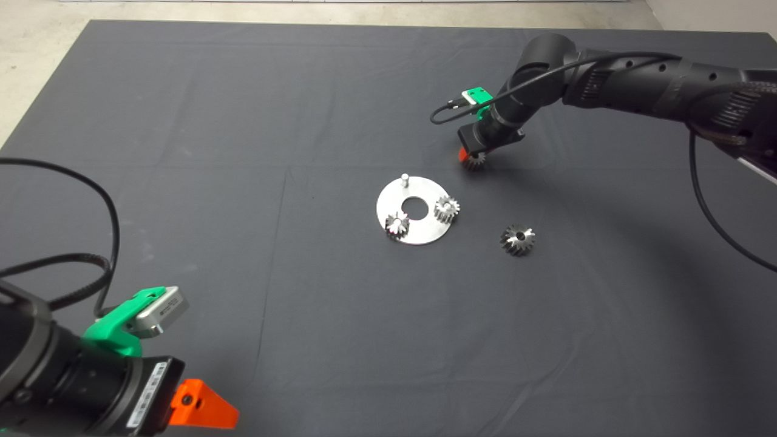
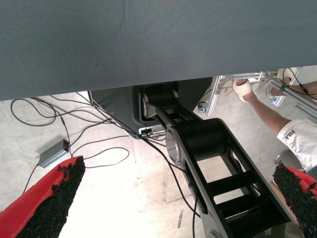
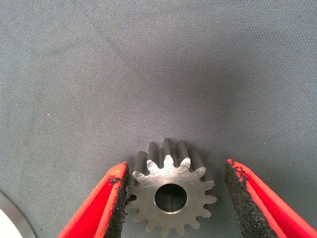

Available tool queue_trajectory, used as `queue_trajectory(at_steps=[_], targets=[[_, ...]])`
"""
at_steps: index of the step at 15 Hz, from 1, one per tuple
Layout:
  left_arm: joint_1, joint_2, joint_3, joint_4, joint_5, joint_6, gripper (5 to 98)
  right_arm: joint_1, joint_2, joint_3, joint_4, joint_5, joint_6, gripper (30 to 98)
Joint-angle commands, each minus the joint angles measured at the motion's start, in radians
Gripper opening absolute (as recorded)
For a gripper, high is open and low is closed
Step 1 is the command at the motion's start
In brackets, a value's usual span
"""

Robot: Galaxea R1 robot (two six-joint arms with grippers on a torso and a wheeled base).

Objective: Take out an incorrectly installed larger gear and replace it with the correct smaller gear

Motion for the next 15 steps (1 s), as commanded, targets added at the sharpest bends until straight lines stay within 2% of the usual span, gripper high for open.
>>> queue_trajectory(at_steps=[1, 7, 8, 15], targets=[[-0.002, -0.004, 0.012, 0.000, -0.001, 0.000, 98.4, 0.011, -0.005, 0.006, 0.026, -0.002, 0.004, 51.1], [-0.002, -0.002, 0.012, 0.000, -0.001, 0.000, 98.4, 0.009, -0.005, 0.008, 0.027, -0.001, 0.004, 50.8], [-0.002, -0.004, 0.013, 0.000, -0.001, 0.000, 98.4, 0.011, -0.005, 0.008, 0.025, -0.001, 0.004, 47.6], [-0.002, -0.004, 0.012, 0.000, -0.001, 0.000, 98.4, 0.011, -0.005, 0.009, 0.025, 0.001, 0.003, 43.1]])
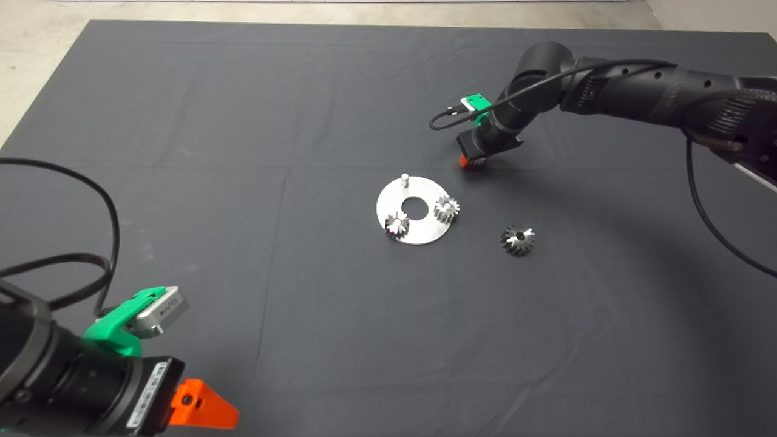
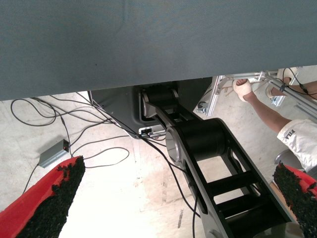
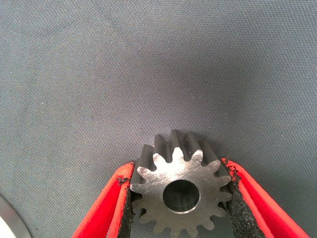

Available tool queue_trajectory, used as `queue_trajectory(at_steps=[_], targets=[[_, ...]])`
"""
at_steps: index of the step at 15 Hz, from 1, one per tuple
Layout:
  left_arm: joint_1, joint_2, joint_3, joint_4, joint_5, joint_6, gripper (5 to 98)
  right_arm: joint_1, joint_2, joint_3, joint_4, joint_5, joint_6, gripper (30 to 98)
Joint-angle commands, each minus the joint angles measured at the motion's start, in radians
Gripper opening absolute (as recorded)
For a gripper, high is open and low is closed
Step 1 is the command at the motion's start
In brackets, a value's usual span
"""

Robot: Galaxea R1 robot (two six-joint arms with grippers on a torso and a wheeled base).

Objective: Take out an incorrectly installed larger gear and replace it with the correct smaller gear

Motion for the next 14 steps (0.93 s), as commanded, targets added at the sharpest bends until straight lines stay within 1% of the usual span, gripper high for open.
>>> queue_trajectory(at_steps=[1, 9, 11, 12, 14], targets=[[-0.002, -0.004, 0.012, 0.000, -0.001, 0.000, 98.4, 0.026, -0.005, 0.008, 0.023, 0.001, 0.002, 43.1], [-0.002, -0.005, 0.012, 0.000, -0.001, -0.002, 98.4, 0.028, -0.001, 0.014, 0.022, 0.001, 0.002, 41.8], [-0.002, -0.005, 0.012, 0.000, -0.001, -0.002, 98.4, 0.034, -0.003, 0.072, 0.022, -0.001, 0.004, 40.9], [-0.002, -0.004, 0.012, 0.000, 0.000, -0.002, 98.4, 0.038, 0.000, 0.084, 0.022, -0.006, 0.008, 41.2], [-0.002, -0.004, 0.012, 0.000, 0.001, -0.002, 98.4, 0.082, 0.011, 0.118, 0.036, -0.008, 0.012, 40.6]])
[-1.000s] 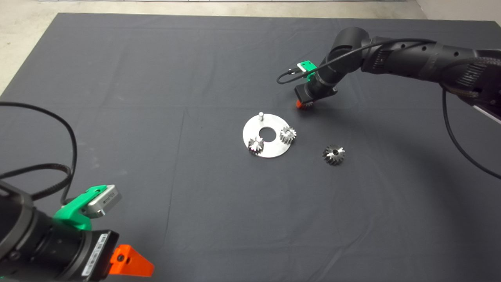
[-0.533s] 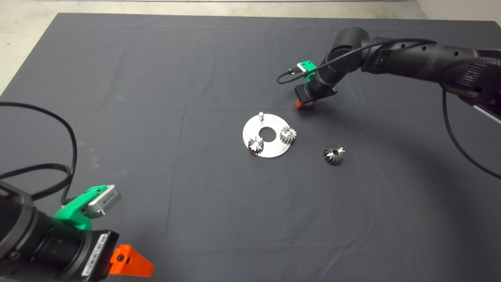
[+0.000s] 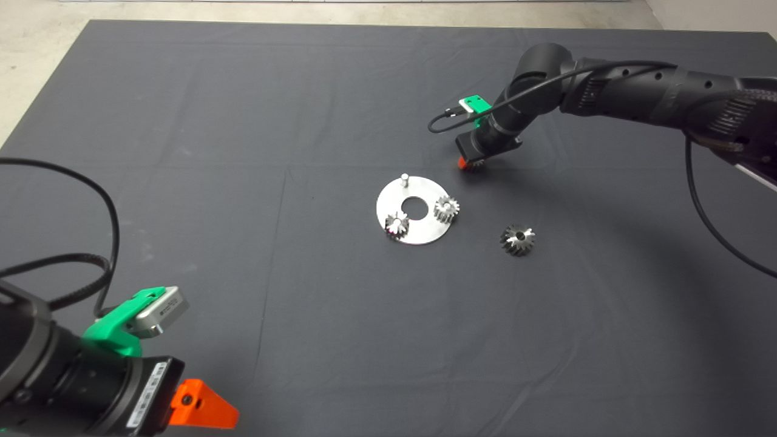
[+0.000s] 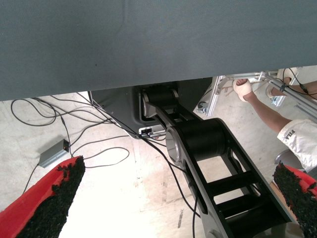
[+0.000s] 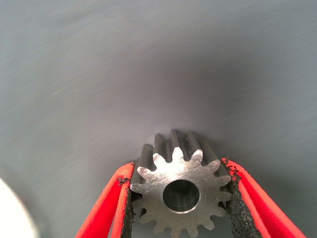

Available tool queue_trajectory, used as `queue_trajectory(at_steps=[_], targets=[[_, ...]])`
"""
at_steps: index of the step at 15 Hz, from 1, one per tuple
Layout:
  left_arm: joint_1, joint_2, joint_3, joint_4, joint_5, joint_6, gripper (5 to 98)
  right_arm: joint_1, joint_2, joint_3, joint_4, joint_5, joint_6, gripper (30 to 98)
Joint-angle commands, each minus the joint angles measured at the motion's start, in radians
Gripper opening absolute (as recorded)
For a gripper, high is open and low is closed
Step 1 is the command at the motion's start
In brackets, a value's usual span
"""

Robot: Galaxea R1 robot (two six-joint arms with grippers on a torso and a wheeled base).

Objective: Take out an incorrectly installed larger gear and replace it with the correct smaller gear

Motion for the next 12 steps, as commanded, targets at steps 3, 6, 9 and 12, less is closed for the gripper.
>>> queue_trajectory(at_steps=[3, 6, 9, 12], targets=[[-0.002, -0.004, 0.012, 0.000, 0.001, -0.001, 98.4, 0.123, 0.031, 0.103, 0.078, -0.001, 0.024, 40.4], [-0.002, -0.002, 0.012, 0.000, 0.001, -0.001, 98.4, 0.132, 0.054, 0.105, 0.092, -0.007, 0.024, 40.6], [-0.002, -0.002, 0.012, 0.000, 0.001, -0.001, 98.4, 0.138, 0.085, 0.123, 0.109, -0.027, 0.022, 40.5], [-0.002, -0.002, 0.012, 0.000, 0.001, -0.001, 98.4, 0.138, 0.118, 0.129, 0.109, -0.062, 0.019, 40.6]])
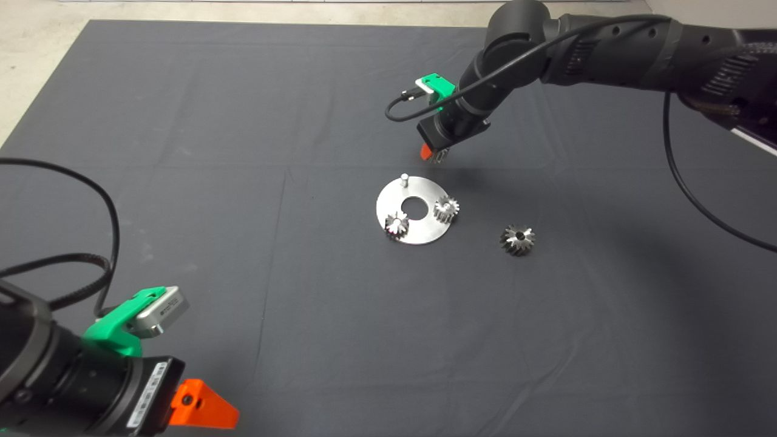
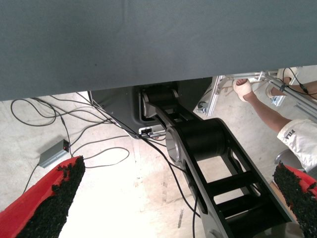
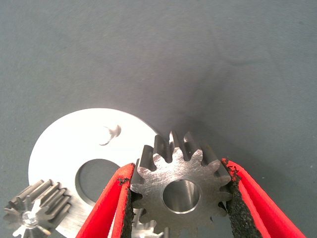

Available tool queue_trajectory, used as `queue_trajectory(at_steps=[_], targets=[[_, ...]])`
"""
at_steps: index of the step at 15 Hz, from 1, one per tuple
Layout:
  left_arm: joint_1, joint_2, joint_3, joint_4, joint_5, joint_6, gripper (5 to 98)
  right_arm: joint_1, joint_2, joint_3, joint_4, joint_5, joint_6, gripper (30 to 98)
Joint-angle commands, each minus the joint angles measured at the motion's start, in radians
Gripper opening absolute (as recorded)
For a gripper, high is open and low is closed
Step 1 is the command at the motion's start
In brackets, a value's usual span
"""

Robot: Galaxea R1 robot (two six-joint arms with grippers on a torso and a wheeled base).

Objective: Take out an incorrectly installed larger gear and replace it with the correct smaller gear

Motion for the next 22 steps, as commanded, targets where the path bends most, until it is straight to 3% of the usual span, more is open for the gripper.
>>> queue_trajectory(at_steps=[1, 3, 5, 12, 22], targets=[[-0.002, -0.002, 0.012, 0.001, 0.000, -0.001, 98.4, 0.035, 0.038, 0.017, 0.028, -0.027, 0.001, 40.6], [-0.002, -0.002, 0.012, 0.001, 0.000, -0.001, 98.4, 0.035, 0.042, 0.033, 0.028, -0.036, -0.001, 40.4], [-0.002, -0.002, 0.012, 0.001, -0.001, -0.001, 98.4, 0.034, 0.056, 0.034, 0.028, -0.064, -0.002, 40.3], [-0.001, -0.002, 0.012, 0.001, 0.000, -0.001, 98.4, 0.031, 0.070, 0.033, 0.024, -0.088, -0.004, 40.5], [-0.002, -0.002, 0.012, 0.001, 0.000, 0.000, 98.4, 0.029, 0.116, 0.017, 0.021, -0.087, -0.005, 40.4]])
